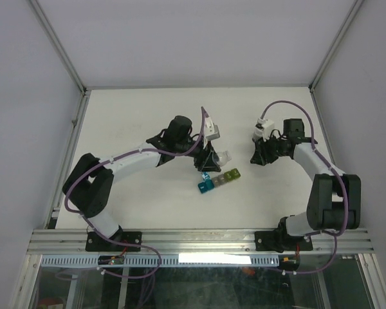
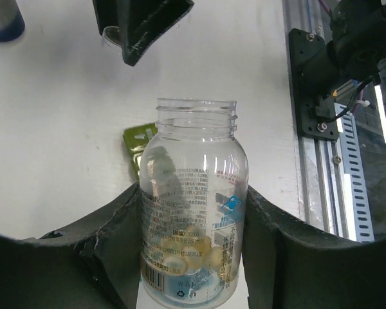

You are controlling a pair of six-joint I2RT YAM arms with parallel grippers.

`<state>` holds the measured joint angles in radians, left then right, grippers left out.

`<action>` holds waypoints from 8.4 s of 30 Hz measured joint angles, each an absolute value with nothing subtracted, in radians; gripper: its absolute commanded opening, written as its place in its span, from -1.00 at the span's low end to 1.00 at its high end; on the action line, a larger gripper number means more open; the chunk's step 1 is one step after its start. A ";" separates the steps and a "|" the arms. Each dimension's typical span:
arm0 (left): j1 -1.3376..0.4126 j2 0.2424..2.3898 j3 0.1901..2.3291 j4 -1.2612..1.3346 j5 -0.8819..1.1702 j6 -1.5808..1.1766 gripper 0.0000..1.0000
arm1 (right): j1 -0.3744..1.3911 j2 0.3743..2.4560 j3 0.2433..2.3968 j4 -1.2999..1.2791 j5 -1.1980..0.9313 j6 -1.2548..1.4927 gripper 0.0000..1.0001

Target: Sort the pills into containers

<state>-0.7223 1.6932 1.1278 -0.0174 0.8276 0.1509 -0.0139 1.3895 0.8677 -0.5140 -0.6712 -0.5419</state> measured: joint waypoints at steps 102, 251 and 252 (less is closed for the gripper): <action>-1.100 1.139 0.503 0.032 0.108 -0.062 -1.00 | 0.392 1.682 0.919 -0.692 -0.789 -1.666 -0.01; -0.922 2.074 1.683 -1.081 0.286 0.189 -1.00 | -0.110 1.456 0.815 -1.012 -1.148 -1.574 0.99; -0.923 2.077 1.689 -1.087 0.285 0.189 -1.00 | -0.110 1.456 0.815 -1.013 -1.148 -1.574 0.99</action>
<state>-0.9226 2.0766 1.6894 -1.0866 0.2852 0.1886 -0.1097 1.4563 0.8154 -1.0130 -1.1481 -1.5738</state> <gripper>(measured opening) 0.519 0.993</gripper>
